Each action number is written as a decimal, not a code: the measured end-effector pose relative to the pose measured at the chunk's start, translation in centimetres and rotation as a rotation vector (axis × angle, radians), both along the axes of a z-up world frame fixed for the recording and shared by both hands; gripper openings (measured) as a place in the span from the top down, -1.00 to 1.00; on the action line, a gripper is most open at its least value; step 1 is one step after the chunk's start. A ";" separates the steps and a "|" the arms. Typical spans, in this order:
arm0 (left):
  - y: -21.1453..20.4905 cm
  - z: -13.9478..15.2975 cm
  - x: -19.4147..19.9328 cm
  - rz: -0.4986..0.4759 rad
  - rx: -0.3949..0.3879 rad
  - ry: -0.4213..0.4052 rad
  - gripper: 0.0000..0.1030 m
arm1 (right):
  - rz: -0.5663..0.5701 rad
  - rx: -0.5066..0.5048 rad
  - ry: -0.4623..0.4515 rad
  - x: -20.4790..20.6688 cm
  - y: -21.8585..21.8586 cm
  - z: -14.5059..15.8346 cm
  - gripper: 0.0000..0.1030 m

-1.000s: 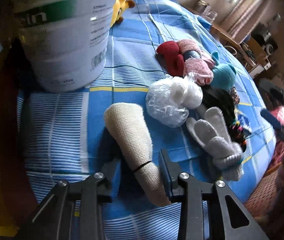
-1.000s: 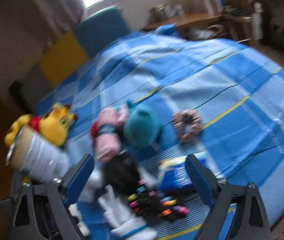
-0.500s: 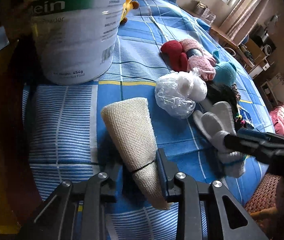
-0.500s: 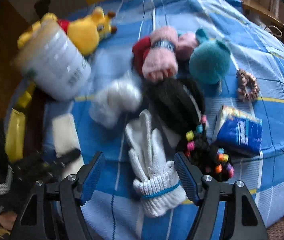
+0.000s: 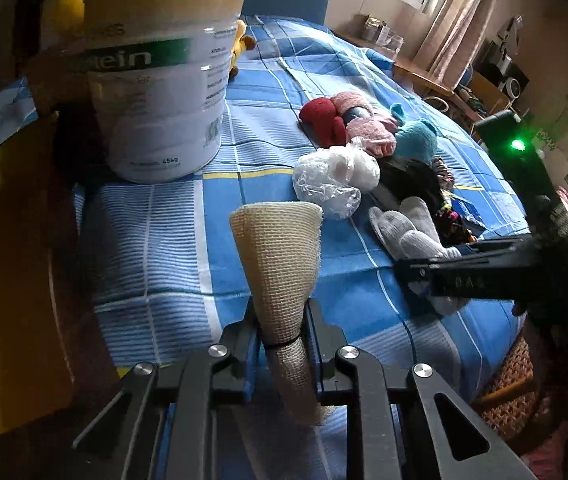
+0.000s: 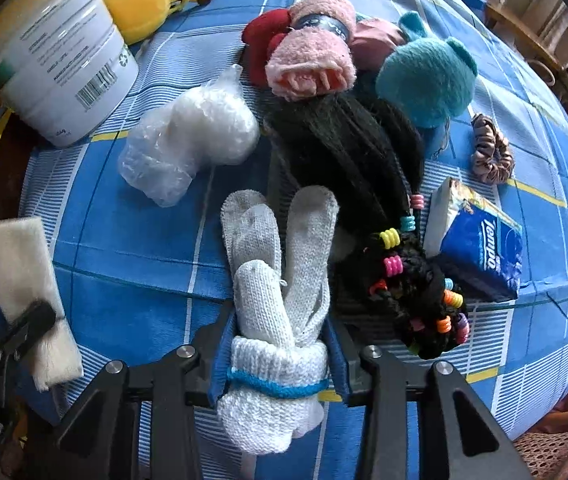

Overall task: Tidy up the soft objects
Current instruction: 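Lift the beige roll toward the gold tray with left while right grasps the white gloves, then lower the beige roll onto the gold tray and open the left gripper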

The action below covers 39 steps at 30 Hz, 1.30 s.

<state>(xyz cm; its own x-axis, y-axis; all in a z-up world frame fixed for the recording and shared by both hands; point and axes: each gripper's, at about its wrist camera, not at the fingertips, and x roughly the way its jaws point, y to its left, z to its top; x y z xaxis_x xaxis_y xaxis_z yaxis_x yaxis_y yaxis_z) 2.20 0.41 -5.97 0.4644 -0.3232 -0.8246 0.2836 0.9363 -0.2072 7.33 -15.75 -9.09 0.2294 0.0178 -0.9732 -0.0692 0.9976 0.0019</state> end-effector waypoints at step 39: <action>20.4 -0.2 13.2 0.442 -0.042 0.081 0.47 | 0.033 -0.066 -0.042 -1.4 1.0 0.2 0.18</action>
<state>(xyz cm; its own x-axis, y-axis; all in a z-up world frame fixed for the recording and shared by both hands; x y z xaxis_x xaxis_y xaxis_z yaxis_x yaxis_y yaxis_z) 15.36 20.83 -6.18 0.4997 -0.1418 -0.8545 -0.1609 0.9542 -0.2524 5.98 -14.78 -8.85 0.2709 -0.0375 -0.9619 -0.1005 0.9927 -0.0670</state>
